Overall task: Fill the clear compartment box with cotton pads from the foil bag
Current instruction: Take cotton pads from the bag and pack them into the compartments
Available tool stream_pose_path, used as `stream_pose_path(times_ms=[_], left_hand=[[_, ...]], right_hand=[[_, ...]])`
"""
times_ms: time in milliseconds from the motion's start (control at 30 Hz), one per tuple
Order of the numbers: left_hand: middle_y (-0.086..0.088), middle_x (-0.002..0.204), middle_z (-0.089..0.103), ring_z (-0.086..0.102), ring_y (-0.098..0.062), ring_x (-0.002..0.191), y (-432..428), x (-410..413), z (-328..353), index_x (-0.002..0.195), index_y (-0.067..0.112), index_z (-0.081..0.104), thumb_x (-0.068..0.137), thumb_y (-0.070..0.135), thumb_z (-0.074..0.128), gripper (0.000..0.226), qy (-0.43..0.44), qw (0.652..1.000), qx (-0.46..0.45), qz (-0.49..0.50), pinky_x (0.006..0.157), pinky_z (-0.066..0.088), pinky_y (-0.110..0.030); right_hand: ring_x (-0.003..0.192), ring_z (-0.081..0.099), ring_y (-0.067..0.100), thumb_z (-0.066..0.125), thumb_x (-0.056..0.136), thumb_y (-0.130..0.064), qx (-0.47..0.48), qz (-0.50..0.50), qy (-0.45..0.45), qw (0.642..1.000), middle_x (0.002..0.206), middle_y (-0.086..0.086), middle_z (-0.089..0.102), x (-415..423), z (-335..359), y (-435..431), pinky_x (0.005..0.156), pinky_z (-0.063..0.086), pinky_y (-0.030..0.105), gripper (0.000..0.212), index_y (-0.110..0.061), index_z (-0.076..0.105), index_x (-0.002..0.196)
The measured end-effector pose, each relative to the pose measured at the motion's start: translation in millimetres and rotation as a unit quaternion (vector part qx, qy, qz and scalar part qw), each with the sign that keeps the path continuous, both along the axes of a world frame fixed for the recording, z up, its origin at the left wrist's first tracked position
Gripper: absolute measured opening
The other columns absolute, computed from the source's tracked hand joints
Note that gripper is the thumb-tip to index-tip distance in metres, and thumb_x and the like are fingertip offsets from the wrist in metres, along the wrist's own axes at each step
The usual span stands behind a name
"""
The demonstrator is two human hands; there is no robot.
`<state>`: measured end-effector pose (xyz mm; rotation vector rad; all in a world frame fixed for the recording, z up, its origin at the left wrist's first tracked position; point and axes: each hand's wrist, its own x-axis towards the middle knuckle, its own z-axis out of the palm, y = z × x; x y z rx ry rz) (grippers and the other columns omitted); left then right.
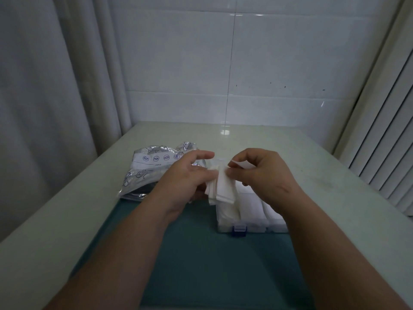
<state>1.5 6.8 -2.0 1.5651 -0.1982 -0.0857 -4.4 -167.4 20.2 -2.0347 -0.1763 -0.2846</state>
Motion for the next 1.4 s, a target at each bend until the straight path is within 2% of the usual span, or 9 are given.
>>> stream_pose_path(times_ms=[200, 300, 433, 533, 600, 767, 933, 1233, 1400], left_hand=[[-0.007, 0.088, 0.065, 0.059, -0.004, 0.055, 2.2, -0.7, -1.5, 0.115, 0.029, 0.060, 0.078, 0.001, 0.073, 0.048, -0.039, 0.995, 0.091, 0.024, 0.048, 0.043, -0.015], [-0.002, 0.080, 0.062, 0.057, -0.010, 0.057, 4.2, 3.1, -4.0, 0.111, 0.031, 0.062, 0.076, 0.000, 0.073, 0.048, -0.034, 0.995, 0.088, 0.043, 0.052, 0.043, -0.023], [-0.015, 0.091, 0.066, 0.058, -0.025, 0.071, 4.3, 5.3, -6.4, 0.106, 0.032, 0.063, 0.077, 0.001, 0.073, 0.044, -0.036, 0.995, 0.065, 0.071, 0.063, 0.045, -0.039], [-0.016, 0.098, 0.067, 0.064, -0.035, 0.079, 3.1, 5.3, -5.4, 0.105, 0.031, 0.063, 0.078, 0.001, 0.072, 0.042, -0.043, 0.994, 0.051, 0.092, 0.070, 0.054, -0.056], [-0.017, 0.101, 0.068, 0.068, -0.034, 0.083, 2.8, 4.8, -4.0, 0.105, 0.031, 0.063, 0.078, 0.001, 0.072, 0.042, -0.048, 0.993, 0.048, 0.102, 0.075, 0.055, -0.058], [-0.014, 0.101, 0.068, 0.068, -0.040, 0.091, 1.4, 2.1, -2.7, 0.102, 0.034, 0.063, 0.078, 0.003, 0.075, 0.041, -0.054, 0.992, 0.052, 0.101, 0.075, 0.054, -0.064], [-0.010, 0.103, 0.068, 0.067, -0.036, 0.092, 0.9, 0.3, -2.1, 0.104, 0.036, 0.061, 0.079, 0.007, 0.075, 0.041, -0.066, 0.991, 0.073, 0.092, 0.075, 0.055, -0.056], [-0.008, 0.097, 0.070, 0.070, -0.027, 0.087, -0.2, 1.3, -3.8, 0.108, 0.034, 0.061, 0.079, 0.008, 0.076, 0.042, -0.066, 0.994, 0.068, 0.059, 0.068, 0.058, -0.034], [-0.012, 0.098, 0.071, 0.068, -0.039, 0.095, -0.9, 0.7, -3.7, 0.103, 0.035, 0.066, 0.078, 0.017, 0.075, 0.032, -0.052, 0.997, 0.013, 0.047, 0.083, 0.055, -0.052]], right_hand=[[0.075, 0.070, 0.015, 0.073, 0.082, -0.011, 0.079, 0.047, 0.090, 0.992, 0.089, 0.003, 0.072, -5.7, 3.9, -4.3, 0.063, 0.057, 0.022, 0.014, -0.013, 0.071, 0.096], [0.074, 0.071, 0.021, 0.066, 0.087, -0.003, 0.221, 0.064, 0.164, 0.959, 0.090, 0.014, 0.073, -6.3, 7.1, -8.5, 0.067, 0.059, 0.027, 0.020, -0.005, 0.062, 0.107], [0.076, 0.071, 0.023, 0.052, 0.095, -0.007, 0.272, 0.045, 0.194, 0.941, 0.090, 0.016, 0.075, -2.4, 9.9, -9.6, 0.067, 0.059, 0.030, 0.014, 0.000, 0.056, 0.106], [0.091, 0.068, 0.021, 0.067, 0.088, -0.017, 0.172, 0.040, 0.162, 0.971, 0.097, 0.006, 0.072, -3.5, 6.5, -10.2, 0.072, 0.057, 0.029, 0.022, -0.006, 0.067, 0.108], [0.078, 0.061, 0.015, 0.072, 0.084, -0.024, 0.079, 0.032, 0.129, 0.988, 0.087, -0.002, 0.068, -5.2, 5.0, -10.9, 0.065, 0.050, 0.025, 0.021, -0.011, 0.072, 0.101], [0.055, 0.054, 0.010, 0.078, 0.079, -0.019, 0.062, 0.050, 0.103, 0.992, 0.066, 0.000, 0.064, -4.9, 3.6, -6.6, 0.055, 0.046, 0.022, 0.016, -0.012, 0.070, 0.091], [0.070, 0.063, 0.014, 0.062, 0.092, -0.013, 0.042, 0.062, 0.088, 0.993, 0.077, 0.001, 0.069, -2.8, -0.6, -3.1, 0.065, 0.053, 0.022, 0.012, -0.015, 0.074, 0.094], [0.062, 0.062, 0.012, 0.081, 0.076, -0.023, -0.036, -0.016, 0.044, 0.998, 0.073, 0.000, 0.069, 0.1, -1.1, 1.9, 0.062, 0.056, 0.027, 0.017, -0.021, 0.065, 0.082], [0.070, 0.063, 0.018, 0.083, 0.073, -0.025, -0.028, -0.030, 0.045, 0.998, 0.078, 0.004, 0.069, 1.6, -2.7, 1.7, 0.067, 0.056, 0.033, 0.026, -0.020, 0.062, 0.088]])
